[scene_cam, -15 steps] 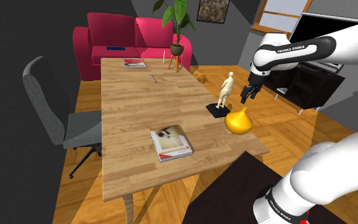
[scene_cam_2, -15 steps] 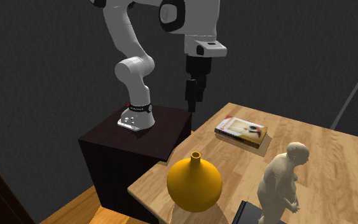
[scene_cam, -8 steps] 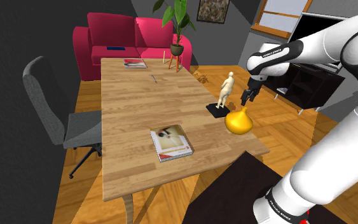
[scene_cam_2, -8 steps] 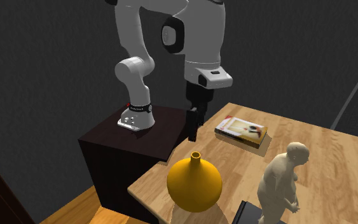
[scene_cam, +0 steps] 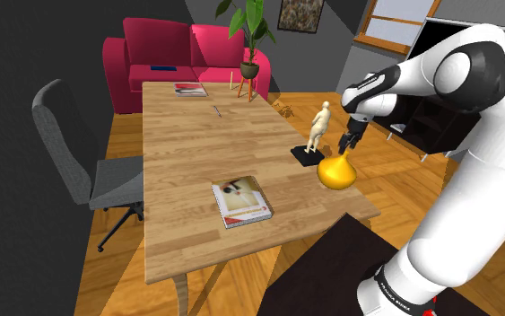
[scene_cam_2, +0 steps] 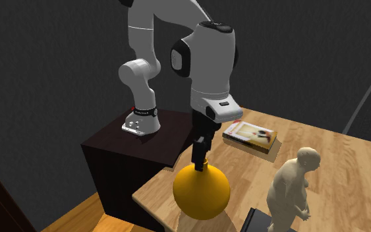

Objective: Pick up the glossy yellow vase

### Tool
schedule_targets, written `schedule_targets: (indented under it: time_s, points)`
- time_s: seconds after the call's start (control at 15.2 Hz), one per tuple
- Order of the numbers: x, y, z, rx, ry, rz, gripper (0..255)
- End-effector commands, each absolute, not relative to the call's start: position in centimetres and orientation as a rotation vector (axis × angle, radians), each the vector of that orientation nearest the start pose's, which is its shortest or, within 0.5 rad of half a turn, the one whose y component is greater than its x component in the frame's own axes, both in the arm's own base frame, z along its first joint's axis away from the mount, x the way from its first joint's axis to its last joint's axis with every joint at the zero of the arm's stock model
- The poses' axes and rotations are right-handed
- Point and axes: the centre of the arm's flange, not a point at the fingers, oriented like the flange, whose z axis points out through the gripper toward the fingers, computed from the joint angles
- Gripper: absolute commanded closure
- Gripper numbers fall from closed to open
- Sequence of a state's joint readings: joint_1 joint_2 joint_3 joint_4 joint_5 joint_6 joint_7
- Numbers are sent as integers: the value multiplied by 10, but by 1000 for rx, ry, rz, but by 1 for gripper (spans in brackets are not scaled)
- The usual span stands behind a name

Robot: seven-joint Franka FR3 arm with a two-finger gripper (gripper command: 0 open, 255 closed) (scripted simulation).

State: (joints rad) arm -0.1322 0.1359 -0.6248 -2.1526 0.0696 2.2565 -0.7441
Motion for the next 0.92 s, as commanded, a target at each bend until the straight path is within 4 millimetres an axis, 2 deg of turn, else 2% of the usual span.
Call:
schedule_targets:
  time_s: [0.0, 0.2, 0.26, 0.86]
  points:
    - [405, -375, 337, -3156, 84, 33, 0]
    - [405, -375, 329, -3156, 84, 33, 0]
    - [405, -374, 329, -3156, 84, 33, 255]
    - [405, -375, 329, -3156, 84, 33, 255]
